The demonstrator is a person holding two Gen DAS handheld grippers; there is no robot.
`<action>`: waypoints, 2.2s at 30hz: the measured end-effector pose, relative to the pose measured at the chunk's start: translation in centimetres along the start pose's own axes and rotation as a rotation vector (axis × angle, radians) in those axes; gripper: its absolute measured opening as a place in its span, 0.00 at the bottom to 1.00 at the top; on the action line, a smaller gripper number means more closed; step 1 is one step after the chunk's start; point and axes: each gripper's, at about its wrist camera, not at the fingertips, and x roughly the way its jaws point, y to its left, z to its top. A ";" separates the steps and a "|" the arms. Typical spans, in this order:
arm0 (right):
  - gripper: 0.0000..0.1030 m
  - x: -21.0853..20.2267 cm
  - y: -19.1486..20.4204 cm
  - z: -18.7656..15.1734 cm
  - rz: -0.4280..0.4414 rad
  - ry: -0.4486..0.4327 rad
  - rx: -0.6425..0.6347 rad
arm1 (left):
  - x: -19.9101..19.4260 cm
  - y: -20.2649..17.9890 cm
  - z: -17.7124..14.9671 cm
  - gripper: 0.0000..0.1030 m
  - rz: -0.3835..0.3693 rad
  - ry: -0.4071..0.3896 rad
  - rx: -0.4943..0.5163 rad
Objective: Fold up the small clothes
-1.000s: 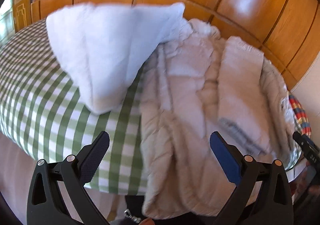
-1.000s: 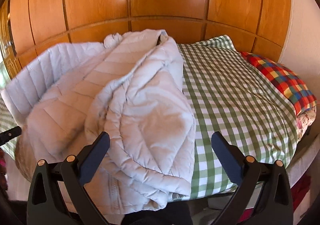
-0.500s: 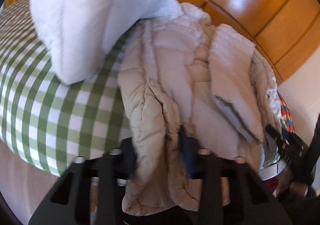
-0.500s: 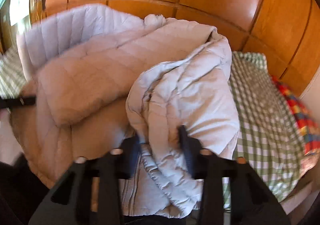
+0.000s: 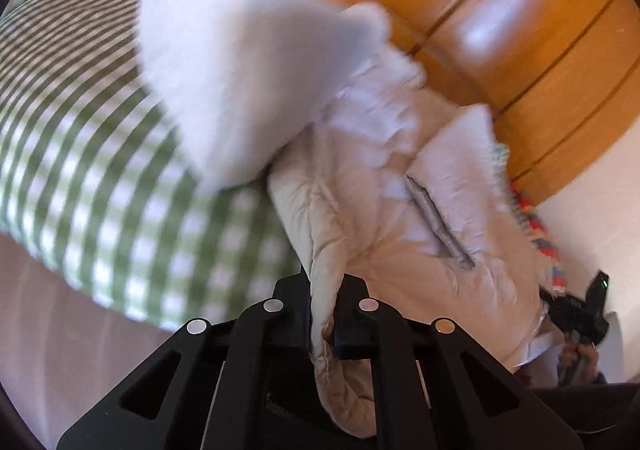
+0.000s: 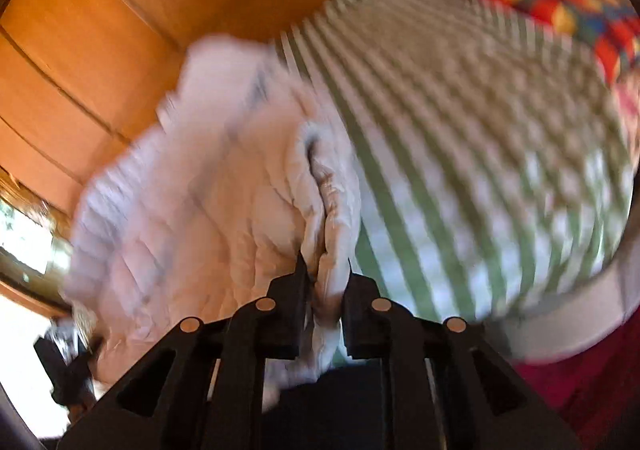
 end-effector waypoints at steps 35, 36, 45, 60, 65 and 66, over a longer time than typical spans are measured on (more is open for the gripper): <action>0.24 14.7 22.3 0.7 0.172 0.155 -0.425 | 1.7 -7.3 1.8 0.44 0.169 -0.071 0.260; 0.04 14.5 22.3 1.0 0.180 0.141 -0.428 | 2.0 -7.3 1.8 0.44 0.173 -0.064 0.262; 0.04 4.4 13.5 12.5 0.462 -0.161 -0.059 | 3.4 -7.7 1.9 0.44 0.192 -0.038 0.286; 0.98 -0.4 -9.2 18.9 0.309 -0.475 0.481 | 1.3 -7.0 2.6 0.44 0.254 -0.069 0.279; 0.98 0.9 -0.6 15.5 0.297 -0.348 0.138 | -5.2 -4.4 2.5 0.73 0.375 -0.200 0.318; 0.98 1.7 1.2 14.7 0.305 -0.310 0.079 | -6.4 -4.2 2.6 0.75 0.411 -0.244 0.356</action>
